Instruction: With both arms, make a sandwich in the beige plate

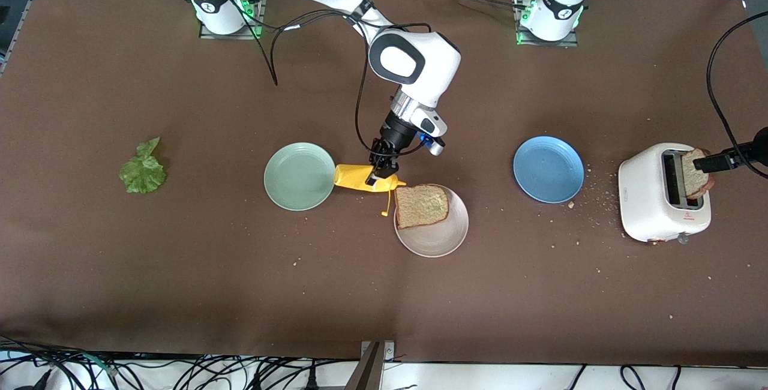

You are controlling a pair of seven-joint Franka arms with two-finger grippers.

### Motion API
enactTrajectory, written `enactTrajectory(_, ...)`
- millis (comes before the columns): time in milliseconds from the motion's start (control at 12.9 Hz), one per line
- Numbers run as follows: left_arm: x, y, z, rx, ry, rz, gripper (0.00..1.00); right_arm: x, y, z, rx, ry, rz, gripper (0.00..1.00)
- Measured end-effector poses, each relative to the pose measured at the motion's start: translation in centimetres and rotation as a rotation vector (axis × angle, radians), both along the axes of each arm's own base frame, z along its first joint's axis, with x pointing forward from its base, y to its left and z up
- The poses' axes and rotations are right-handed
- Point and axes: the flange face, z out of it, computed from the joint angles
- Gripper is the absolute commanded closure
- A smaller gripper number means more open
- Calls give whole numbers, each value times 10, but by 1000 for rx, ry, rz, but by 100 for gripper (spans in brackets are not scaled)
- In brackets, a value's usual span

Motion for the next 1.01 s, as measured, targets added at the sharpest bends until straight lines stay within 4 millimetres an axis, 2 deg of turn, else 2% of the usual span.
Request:
enactTrajectory(155, 0, 0, 0, 0, 0, 0, 0, 6, -5, 2, 30, 18, -36, 100)
enactTrajectory(311, 0, 0, 0, 0, 0, 0, 0, 22, -18, 12, 139, 95, -141, 100)
enactTrajectory(622, 0, -1, 0, 0, 0, -1, 0, 75, -75, 57, 438, 283, -398, 100)
enactTrajectory(777, 0, -1, 0, -1, 0, -1, 0, 89, -95, 69, 579, 389, -505, 100)
enactTrajectory(1010, 0, -1, 0, -1, 0, -2, 0, 99, -110, 73, 712, 506, -594, 100)
